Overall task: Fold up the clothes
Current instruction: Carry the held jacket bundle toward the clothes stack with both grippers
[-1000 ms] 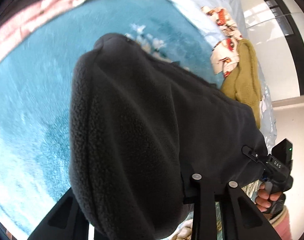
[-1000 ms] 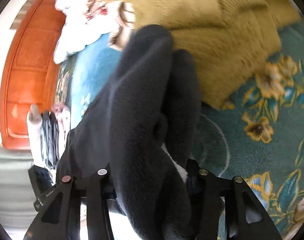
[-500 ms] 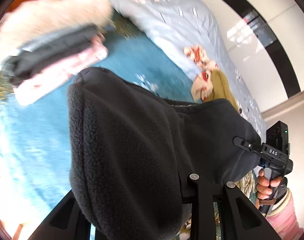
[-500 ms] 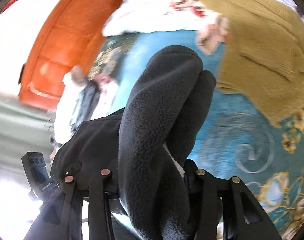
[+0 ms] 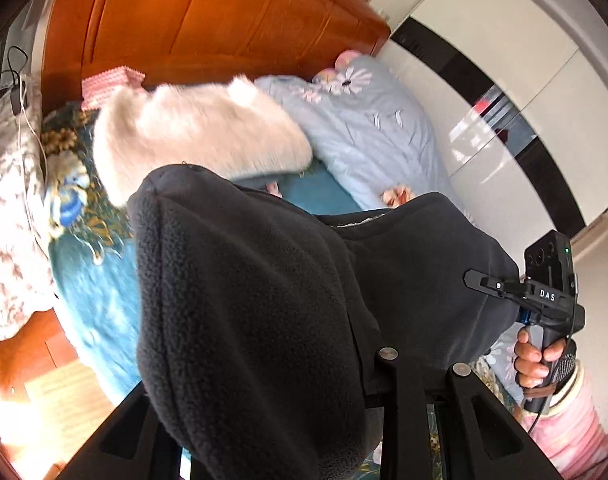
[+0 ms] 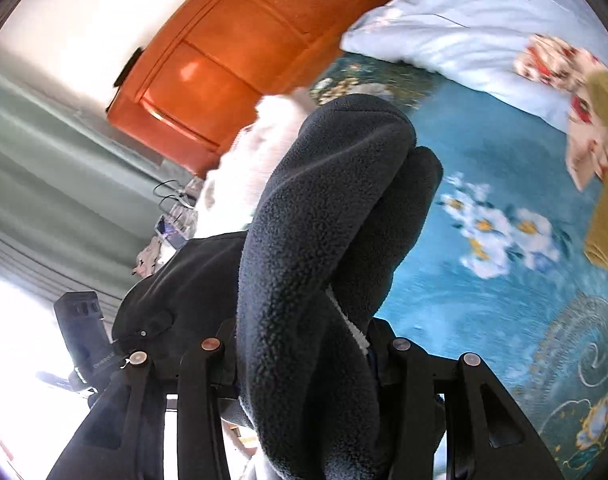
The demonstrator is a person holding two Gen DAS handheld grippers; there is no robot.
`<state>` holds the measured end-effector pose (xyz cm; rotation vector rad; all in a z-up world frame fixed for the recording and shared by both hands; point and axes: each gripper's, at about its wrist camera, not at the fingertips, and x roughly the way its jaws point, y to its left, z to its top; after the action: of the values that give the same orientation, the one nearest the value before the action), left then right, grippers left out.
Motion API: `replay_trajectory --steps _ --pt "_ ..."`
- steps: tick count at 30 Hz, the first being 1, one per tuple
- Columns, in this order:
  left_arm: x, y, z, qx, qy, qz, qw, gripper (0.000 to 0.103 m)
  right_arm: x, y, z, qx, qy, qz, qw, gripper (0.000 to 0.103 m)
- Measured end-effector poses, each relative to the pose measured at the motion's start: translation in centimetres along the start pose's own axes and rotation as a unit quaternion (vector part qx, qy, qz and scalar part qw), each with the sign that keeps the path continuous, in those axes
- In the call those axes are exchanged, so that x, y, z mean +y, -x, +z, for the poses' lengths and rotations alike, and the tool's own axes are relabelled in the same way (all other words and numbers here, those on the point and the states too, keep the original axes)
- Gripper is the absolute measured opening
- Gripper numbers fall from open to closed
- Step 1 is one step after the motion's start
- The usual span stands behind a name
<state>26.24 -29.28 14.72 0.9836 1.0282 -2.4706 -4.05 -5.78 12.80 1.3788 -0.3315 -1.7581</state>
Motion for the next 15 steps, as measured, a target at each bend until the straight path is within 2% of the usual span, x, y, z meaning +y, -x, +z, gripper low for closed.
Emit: replay_trajectory --steps 3,8,15 --pt "1.6 2.8 1.9 -0.009 -0.008 -0.015 0.9998 0.031 3.1 0.2 0.9 0.007 0.005 -0.01 1.0 0.044" --pt "3.4 7.7 5.1 -0.018 0.002 -0.026 0.9995 0.031 9.2 -2.2 4.9 0.009 0.018 -0.012 1.0 0.044" --pt "4.4 10.4 11.0 0.002 0.017 0.003 0.9998 0.031 14.1 -5.3 10.1 0.039 0.019 -0.003 0.999 0.044"
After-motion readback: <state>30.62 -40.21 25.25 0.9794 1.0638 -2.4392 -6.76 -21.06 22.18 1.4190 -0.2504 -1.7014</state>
